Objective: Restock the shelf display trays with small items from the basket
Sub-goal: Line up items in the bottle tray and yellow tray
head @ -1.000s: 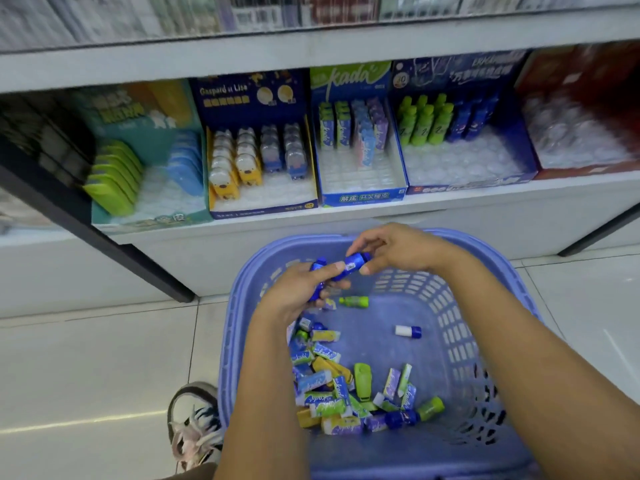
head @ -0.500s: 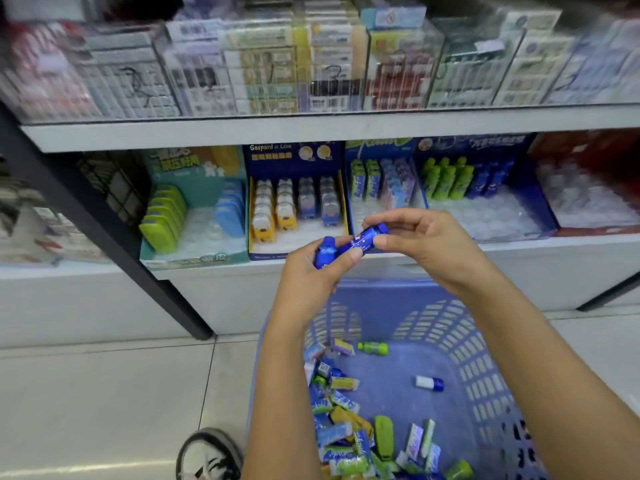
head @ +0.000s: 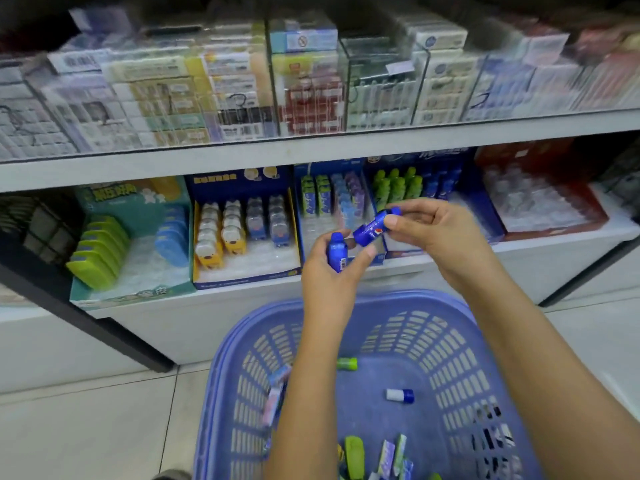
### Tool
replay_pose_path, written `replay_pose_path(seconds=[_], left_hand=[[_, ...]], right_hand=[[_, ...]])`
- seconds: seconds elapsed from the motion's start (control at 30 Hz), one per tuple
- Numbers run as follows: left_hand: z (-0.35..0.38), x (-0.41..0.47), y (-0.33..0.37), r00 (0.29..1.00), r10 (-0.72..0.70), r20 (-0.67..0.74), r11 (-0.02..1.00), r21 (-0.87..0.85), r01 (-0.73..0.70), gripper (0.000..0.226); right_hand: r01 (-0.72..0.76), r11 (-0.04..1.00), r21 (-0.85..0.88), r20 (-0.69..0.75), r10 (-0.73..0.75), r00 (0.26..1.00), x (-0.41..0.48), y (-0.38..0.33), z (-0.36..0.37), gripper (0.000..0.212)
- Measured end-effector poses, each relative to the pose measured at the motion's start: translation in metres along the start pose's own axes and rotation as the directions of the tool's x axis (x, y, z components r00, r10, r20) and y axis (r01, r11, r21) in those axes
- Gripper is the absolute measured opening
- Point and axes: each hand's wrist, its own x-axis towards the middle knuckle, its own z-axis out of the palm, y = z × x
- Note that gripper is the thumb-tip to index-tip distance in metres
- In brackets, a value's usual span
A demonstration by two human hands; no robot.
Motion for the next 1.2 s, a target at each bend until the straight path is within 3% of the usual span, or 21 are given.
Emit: replay_pose_path(seconds=[0.1,0.23,0.4,0.5,0.67,0.8,0.9,1.0,1.07,1.13,1.2], left_hand=[[0.014,0.003,0.002,0.986,-0.159,0.044,0.978,-0.126,0.163,0.008],[0.028,0.007,0.005,0.937,-0.316,0.147,0.887,-0.304,0.347,0.017],[0.041,0.009,0.0,0.903,-0.374,0.209,0.81,-0.401,0.428,0.025],[0.046,0.009,-0.003,0.898,-0.348,0.271,0.81,-0.395,0.433,0.026],[0.054,0.009,-0.01,0.9,-0.262,0.349,0.826,-0.402,0.396,0.018],[0.062,0.009,-0.013,0.902,-0.251,0.352,0.792,-0.461,0.4,0.021],[0.066,0.008,-0.013,0.894,-0.261,0.364,0.772,-0.477,0.42,0.018],[0.069,0.004,-0.01,0.922,-0.213,0.325,0.851,-0.401,0.338,0.02],[0.071,0.002,-0.008,0.959,-0.157,0.237,0.92,-0.318,0.23,0.025],[0.073,0.002,-0.007,0.984,-0.091,0.156,0.953,-0.272,0.131,0.03],[0.078,0.003,-0.007,0.996,-0.027,0.087,0.97,-0.238,0.047,0.033]], right_hand=[[0.114,0.927,-0.357,-0.17,-0.184,0.968,0.034,-0.005,-0.048,0.022],[0.107,0.732,-0.672,-0.139,-0.266,0.954,0.08,-0.002,-0.099,0.026],[0.089,0.492,-0.866,-0.019,-0.211,0.977,0.122,0.004,-0.131,0.028],[0.107,0.433,-0.895,0.044,-0.154,0.987,0.134,0.004,-0.134,0.028],[0.123,0.444,-0.887,0.124,-0.027,0.992,0.143,-0.002,-0.139,0.034],[0.11,0.382,-0.918,0.139,0.05,0.989,0.15,-0.003,-0.138,0.036],[0.075,0.432,-0.899,0.117,0.071,0.991,0.152,-0.007,-0.136,0.038],[0.056,0.38,-0.923,0.105,0.109,0.989,0.148,-0.012,-0.134,0.041],[0.053,0.328,-0.943,0.065,0.027,0.997,0.14,-0.013,-0.128,0.043],[0.038,0.41,-0.911,-0.015,-0.127,0.992,0.123,-0.015,-0.117,0.032],[0.047,0.643,-0.764,0.01,-0.062,0.998,0.099,-0.019,-0.103,0.021]])
